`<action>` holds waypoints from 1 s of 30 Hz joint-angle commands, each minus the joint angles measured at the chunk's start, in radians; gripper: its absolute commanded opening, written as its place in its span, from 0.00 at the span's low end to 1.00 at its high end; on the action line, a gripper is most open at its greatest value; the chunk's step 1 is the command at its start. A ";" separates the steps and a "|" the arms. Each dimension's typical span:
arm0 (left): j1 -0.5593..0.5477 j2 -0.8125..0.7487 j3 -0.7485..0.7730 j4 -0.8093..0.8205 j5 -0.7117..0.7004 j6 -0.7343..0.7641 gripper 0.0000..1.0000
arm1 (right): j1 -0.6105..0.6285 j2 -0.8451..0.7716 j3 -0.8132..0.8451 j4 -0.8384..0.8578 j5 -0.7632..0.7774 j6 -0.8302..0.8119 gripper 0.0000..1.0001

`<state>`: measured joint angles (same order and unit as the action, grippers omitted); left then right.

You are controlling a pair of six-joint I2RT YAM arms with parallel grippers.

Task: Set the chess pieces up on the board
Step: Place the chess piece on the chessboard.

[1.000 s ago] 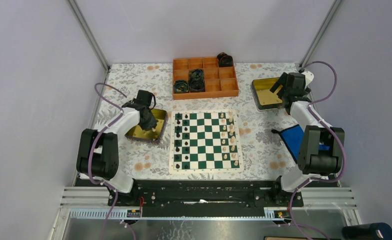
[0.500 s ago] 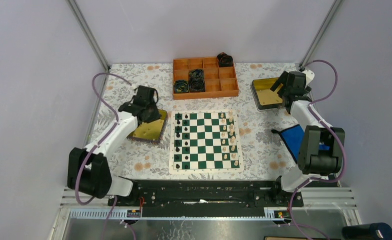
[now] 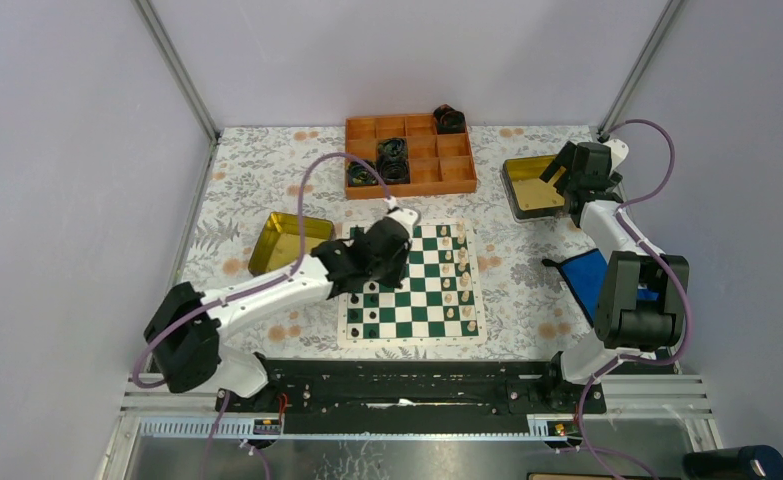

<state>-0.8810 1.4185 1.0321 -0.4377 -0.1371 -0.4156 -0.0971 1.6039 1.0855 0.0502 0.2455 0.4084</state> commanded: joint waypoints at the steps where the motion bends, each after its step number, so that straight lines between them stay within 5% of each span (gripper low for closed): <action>1: -0.088 0.067 0.013 0.097 -0.047 0.052 0.00 | 0.005 -0.053 0.010 0.015 0.027 -0.006 1.00; 13: -0.277 0.295 0.141 0.114 -0.077 0.102 0.00 | 0.004 -0.065 0.005 0.012 0.032 -0.008 1.00; 30: -0.349 0.449 0.250 0.093 -0.044 0.132 0.00 | -0.004 -0.036 0.040 0.004 0.033 0.003 1.00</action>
<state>-1.2140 1.8420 1.2369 -0.3695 -0.1806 -0.3027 -0.0986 1.5856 1.0847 0.0353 0.2523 0.4084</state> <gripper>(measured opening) 0.184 0.995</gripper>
